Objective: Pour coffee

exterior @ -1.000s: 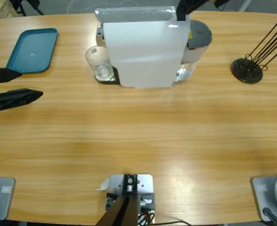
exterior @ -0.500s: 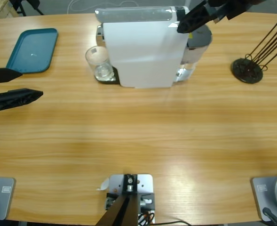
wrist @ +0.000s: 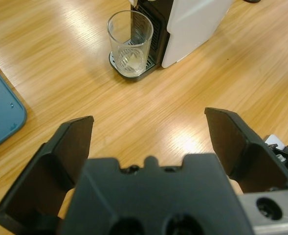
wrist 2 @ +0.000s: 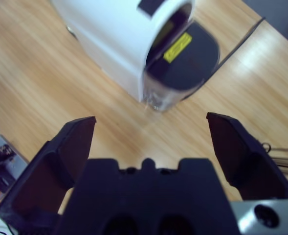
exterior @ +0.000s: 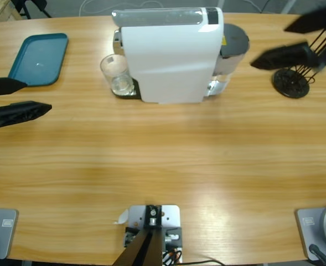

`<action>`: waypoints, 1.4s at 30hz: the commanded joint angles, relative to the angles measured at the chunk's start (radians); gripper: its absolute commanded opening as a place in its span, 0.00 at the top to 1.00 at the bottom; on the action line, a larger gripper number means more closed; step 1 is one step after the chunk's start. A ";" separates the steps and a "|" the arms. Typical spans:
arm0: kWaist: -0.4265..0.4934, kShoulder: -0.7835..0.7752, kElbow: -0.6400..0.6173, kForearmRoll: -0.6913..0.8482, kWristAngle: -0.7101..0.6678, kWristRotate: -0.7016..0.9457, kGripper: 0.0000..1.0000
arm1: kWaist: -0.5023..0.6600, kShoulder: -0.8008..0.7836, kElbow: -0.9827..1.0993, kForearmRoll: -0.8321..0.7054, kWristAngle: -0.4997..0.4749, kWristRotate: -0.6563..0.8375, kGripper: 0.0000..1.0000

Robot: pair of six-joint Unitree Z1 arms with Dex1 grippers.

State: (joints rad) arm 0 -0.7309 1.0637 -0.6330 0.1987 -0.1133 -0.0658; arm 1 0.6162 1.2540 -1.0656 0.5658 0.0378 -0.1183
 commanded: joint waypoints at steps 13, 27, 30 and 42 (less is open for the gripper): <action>-0.007 0.006 0.087 -0.109 -0.023 0.002 0.01 | 0.008 -0.542 0.537 -0.304 0.015 0.013 0.00; -0.007 -0.016 0.137 -0.178 -0.028 0.012 0.01 | 0.008 -0.521 0.574 -0.359 0.035 0.013 0.00; -0.007 -0.016 0.139 -0.181 -0.028 0.015 0.01 | 0.008 -0.515 0.591 -0.390 0.035 0.012 0.00; -0.084 -0.002 0.149 -0.189 -0.027 0.184 0.01 | 0.008 -0.483 0.600 -0.404 0.035 0.012 0.00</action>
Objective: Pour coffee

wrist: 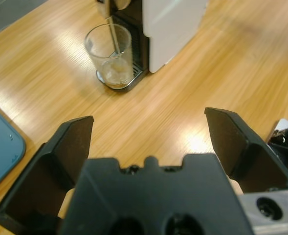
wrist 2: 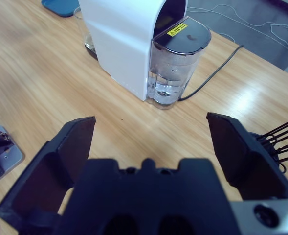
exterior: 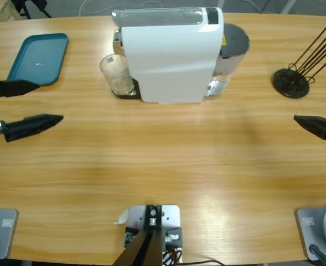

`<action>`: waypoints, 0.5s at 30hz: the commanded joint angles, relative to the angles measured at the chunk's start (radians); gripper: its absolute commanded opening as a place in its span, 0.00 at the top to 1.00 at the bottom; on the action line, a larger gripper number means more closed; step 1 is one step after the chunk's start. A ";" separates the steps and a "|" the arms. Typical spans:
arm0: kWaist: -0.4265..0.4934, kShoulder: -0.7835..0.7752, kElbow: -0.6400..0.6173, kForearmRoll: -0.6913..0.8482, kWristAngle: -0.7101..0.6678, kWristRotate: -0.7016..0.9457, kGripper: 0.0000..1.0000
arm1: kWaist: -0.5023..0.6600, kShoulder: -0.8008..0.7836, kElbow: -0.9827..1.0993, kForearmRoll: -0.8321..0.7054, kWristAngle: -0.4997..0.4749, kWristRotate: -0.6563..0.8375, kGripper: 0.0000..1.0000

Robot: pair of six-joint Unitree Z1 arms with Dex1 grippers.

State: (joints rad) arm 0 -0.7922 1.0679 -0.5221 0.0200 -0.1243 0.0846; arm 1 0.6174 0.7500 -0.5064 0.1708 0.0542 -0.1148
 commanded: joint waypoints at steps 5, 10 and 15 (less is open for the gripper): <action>-0.022 -0.006 0.040 -0.014 -0.006 0.032 0.01 | 0.007 0.031 0.043 -0.014 0.016 0.009 0.00; -0.022 0.005 0.040 -0.018 -0.006 0.029 0.01 | 0.007 0.038 0.052 -0.030 0.013 0.011 0.00; -0.022 0.008 0.040 -0.019 -0.001 0.028 0.01 | 0.007 0.040 0.055 -0.034 0.012 0.014 0.00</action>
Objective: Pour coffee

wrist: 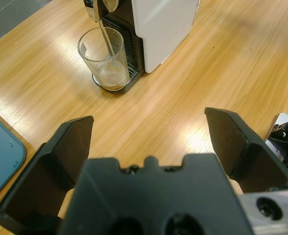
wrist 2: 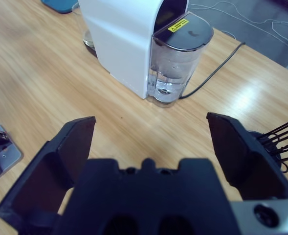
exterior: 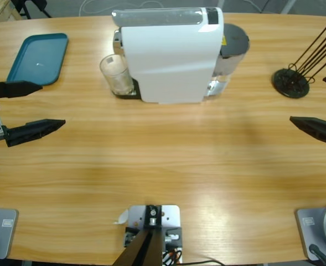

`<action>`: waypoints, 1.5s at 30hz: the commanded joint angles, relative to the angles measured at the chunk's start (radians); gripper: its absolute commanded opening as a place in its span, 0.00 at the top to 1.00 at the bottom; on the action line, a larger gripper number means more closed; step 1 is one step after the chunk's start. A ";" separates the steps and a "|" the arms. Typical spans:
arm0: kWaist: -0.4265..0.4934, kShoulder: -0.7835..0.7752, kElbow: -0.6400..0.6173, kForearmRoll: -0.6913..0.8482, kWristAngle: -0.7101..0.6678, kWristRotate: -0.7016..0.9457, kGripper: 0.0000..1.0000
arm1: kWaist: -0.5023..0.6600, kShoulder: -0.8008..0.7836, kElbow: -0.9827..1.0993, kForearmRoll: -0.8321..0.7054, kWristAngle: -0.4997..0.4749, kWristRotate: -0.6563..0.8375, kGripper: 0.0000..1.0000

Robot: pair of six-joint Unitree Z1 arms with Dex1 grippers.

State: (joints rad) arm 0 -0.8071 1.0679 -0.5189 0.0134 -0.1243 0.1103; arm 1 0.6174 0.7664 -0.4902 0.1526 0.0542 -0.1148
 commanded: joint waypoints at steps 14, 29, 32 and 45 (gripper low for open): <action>-0.007 0.010 0.039 -0.016 0.035 -0.002 0.01 | 0.006 0.019 0.039 -0.016 0.009 0.019 0.00; -0.007 0.025 0.040 -0.022 0.037 -0.002 0.01 | 0.005 0.024 0.041 -0.018 0.006 0.023 0.00; -0.007 0.029 0.039 -0.024 0.041 -0.001 0.01 | 0.005 0.024 0.042 -0.019 0.006 0.023 0.00; -0.007 0.030 0.044 -0.038 0.063 -0.019 0.03 | 0.004 0.030 0.043 -0.021 0.003 0.023 0.00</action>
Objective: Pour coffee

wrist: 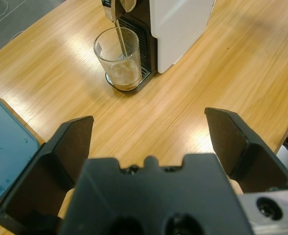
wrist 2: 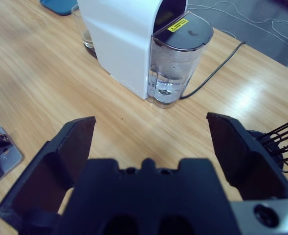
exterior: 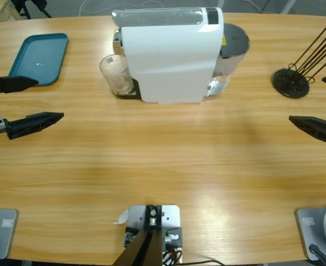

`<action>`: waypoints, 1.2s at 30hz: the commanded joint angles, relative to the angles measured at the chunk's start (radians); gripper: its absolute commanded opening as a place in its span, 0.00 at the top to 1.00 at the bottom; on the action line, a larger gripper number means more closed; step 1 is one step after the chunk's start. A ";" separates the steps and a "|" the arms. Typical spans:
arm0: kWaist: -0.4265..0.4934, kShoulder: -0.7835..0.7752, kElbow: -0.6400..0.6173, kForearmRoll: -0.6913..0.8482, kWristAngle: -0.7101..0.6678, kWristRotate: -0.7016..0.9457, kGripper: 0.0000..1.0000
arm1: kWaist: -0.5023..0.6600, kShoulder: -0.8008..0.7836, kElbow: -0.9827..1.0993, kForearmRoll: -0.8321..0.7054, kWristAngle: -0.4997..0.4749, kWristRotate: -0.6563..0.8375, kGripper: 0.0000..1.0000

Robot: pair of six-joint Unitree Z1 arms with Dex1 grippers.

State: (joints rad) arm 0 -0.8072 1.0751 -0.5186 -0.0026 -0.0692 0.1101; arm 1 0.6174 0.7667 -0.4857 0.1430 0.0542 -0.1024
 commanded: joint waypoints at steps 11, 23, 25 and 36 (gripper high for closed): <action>-0.007 0.011 0.051 -0.031 -0.005 -0.023 0.03 | 0.004 0.029 0.039 -0.013 0.003 0.010 0.00; -0.007 0.037 0.050 -0.042 -0.065 -0.007 0.02 | 0.003 0.030 0.040 -0.014 0.003 0.010 0.00; -0.007 0.044 0.048 -0.043 -0.066 -0.007 0.01 | 0.002 0.032 0.041 -0.014 0.003 0.010 0.00; -0.007 0.061 0.053 -0.058 -0.055 -0.009 0.01 | 0.001 0.037 0.039 -0.014 0.004 0.013 0.00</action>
State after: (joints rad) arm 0 -0.8073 1.0957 -0.5020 -0.0479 -0.1180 0.0950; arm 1 0.6174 0.7709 -0.4847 0.1420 0.0542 -0.1011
